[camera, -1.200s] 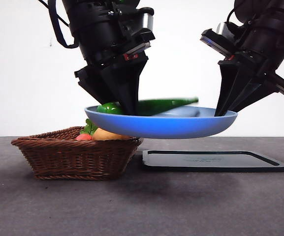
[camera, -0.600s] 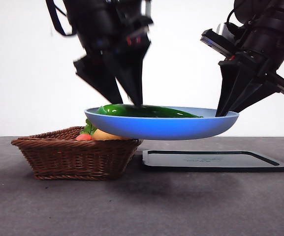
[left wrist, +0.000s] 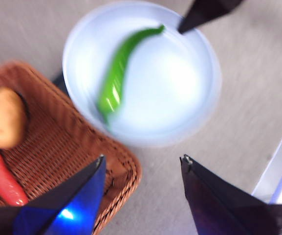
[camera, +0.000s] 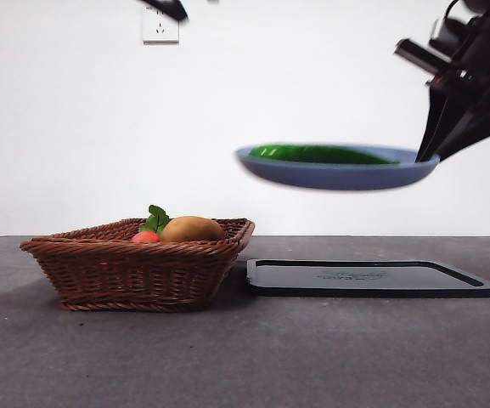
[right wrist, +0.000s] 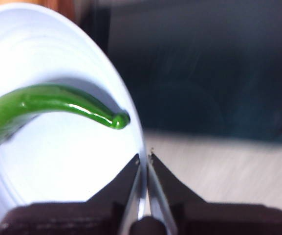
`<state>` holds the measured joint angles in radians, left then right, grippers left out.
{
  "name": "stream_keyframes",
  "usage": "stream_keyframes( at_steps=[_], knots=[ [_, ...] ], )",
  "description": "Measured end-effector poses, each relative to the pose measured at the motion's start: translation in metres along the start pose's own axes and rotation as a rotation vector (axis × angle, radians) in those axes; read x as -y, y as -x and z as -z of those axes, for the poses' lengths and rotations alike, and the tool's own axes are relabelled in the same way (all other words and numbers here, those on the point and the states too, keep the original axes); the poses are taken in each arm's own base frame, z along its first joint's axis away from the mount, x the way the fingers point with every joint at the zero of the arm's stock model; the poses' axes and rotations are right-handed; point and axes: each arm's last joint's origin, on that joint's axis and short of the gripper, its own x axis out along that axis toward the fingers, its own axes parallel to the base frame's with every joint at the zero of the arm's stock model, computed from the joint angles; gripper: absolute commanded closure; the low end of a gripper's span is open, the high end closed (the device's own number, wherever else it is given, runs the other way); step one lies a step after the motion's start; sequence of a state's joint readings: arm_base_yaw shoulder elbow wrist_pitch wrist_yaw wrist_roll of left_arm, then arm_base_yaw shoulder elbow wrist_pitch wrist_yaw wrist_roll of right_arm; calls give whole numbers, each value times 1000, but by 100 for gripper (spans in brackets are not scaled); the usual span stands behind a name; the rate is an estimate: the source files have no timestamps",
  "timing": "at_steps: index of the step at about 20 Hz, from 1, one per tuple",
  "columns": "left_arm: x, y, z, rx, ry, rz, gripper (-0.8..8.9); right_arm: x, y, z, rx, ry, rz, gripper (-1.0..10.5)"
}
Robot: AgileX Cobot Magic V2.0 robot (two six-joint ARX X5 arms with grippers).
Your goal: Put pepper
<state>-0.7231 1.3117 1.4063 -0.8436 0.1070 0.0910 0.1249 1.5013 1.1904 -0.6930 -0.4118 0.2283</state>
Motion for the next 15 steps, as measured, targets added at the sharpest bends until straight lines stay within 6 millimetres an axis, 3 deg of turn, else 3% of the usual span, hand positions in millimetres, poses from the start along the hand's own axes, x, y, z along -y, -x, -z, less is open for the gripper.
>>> stream_keyframes(
  at_steps=[2,4,10,15],
  knots=[
    [2,19,1,54,1,-5,542,9,7,-16,45,-27,14,943],
    [4,33,2,90,2,-8,542,23,-1,-28,43,-65,33,943],
    [6,54,5,148,16,-11,542,60,-49,-53,-29,-141,68,943],
    [6,54,5,149,17,-11,542,80,-88,-53,-79,-168,77,943]
  ],
)
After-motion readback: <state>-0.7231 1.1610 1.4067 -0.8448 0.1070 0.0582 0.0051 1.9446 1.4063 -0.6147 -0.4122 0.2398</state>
